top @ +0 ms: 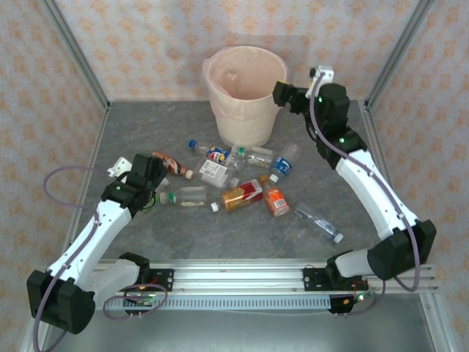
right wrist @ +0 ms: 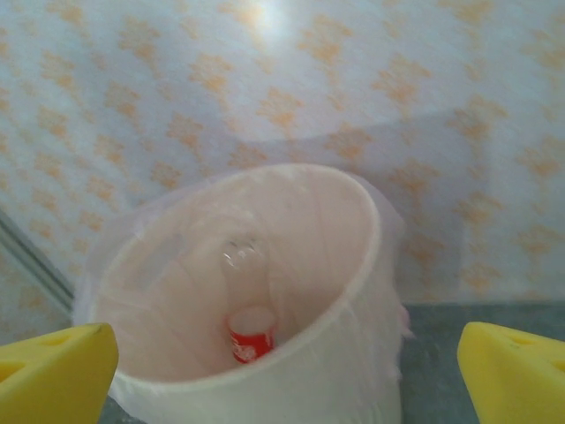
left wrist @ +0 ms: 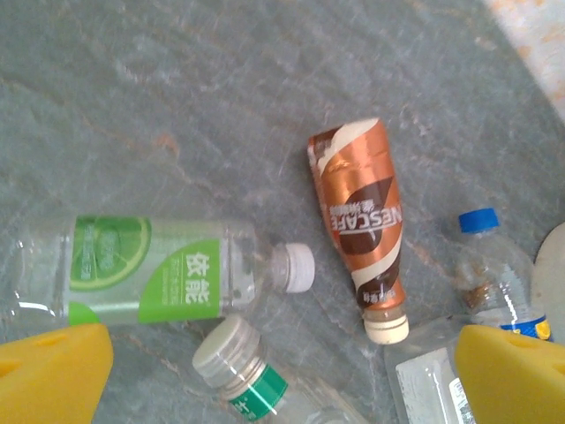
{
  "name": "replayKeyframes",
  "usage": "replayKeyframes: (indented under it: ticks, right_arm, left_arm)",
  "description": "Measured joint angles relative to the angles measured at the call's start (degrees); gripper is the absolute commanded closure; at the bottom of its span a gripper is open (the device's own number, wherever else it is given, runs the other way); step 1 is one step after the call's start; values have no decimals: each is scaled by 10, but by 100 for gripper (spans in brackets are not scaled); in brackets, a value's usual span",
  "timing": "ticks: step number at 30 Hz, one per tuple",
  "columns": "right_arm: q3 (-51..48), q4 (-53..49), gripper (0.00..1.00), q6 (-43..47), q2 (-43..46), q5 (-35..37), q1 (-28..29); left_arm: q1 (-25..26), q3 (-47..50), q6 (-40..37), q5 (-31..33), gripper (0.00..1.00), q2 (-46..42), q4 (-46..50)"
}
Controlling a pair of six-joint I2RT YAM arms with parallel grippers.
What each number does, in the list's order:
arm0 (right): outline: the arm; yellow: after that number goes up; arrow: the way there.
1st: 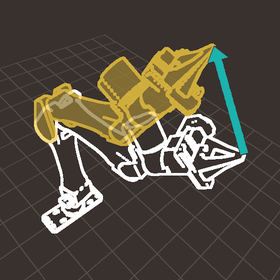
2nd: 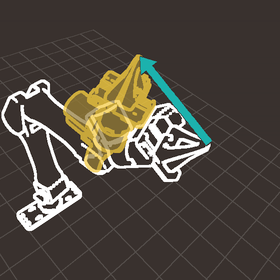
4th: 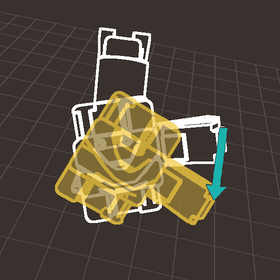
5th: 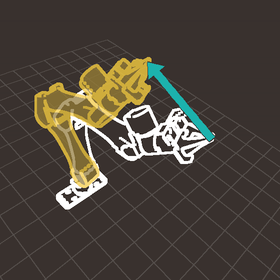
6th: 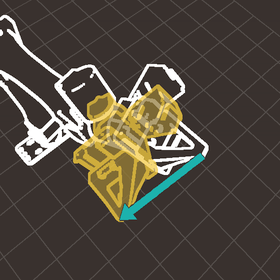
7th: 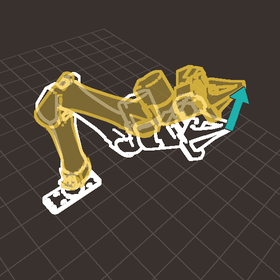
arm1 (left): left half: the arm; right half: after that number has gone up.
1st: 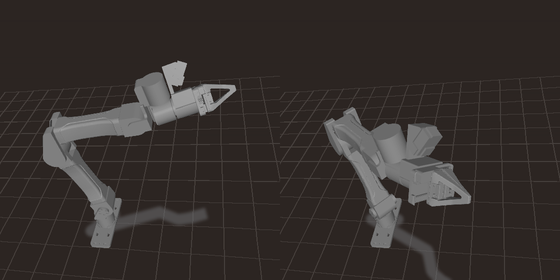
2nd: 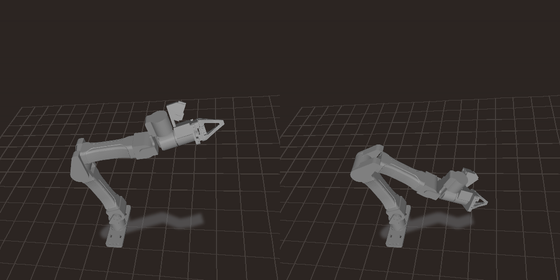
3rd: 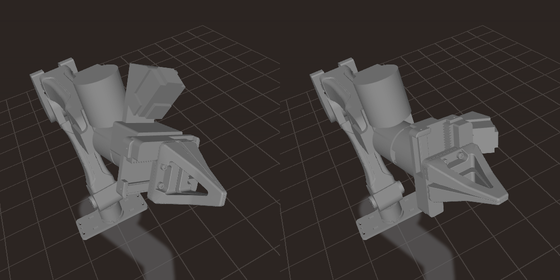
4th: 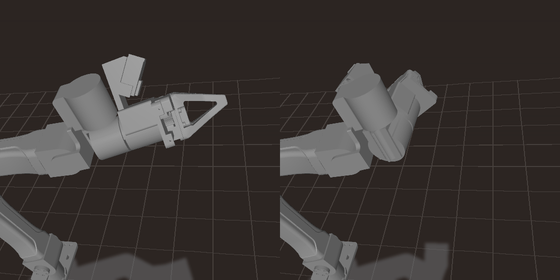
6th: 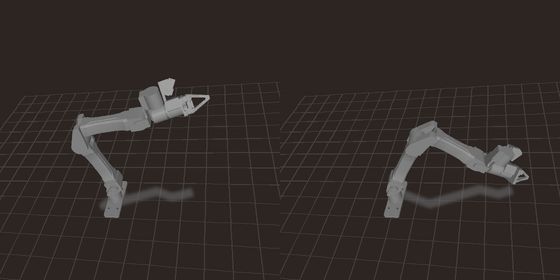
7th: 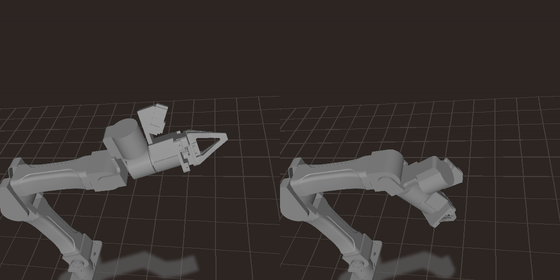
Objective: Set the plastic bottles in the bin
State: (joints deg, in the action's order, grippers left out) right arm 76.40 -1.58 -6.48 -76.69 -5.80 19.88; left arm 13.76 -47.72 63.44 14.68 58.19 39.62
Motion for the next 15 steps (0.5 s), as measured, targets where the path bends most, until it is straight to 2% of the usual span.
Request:
replayKeyframes:
  ticks: [4, 8, 11, 15]
  right_arm:
    - [-112, 9, 1, -41, 69, 54, 0]
    - [-169, -24, 1, -42, 132, 110, 0]
    - [-188, -43, 1, -34, 180, 148, 0]
    - [-201, -56, 1, -18, 223, 180, 0]
  left_arm:
    - [-7, -21, 62, -29, 0, 47, 18]
    - [-29, -34, 112, -55, 0, 82, 23]
    - [-67, -40, 135, -94, 0, 113, 32]
    - [-127, -43, 153, -179, 0, 190, 31]
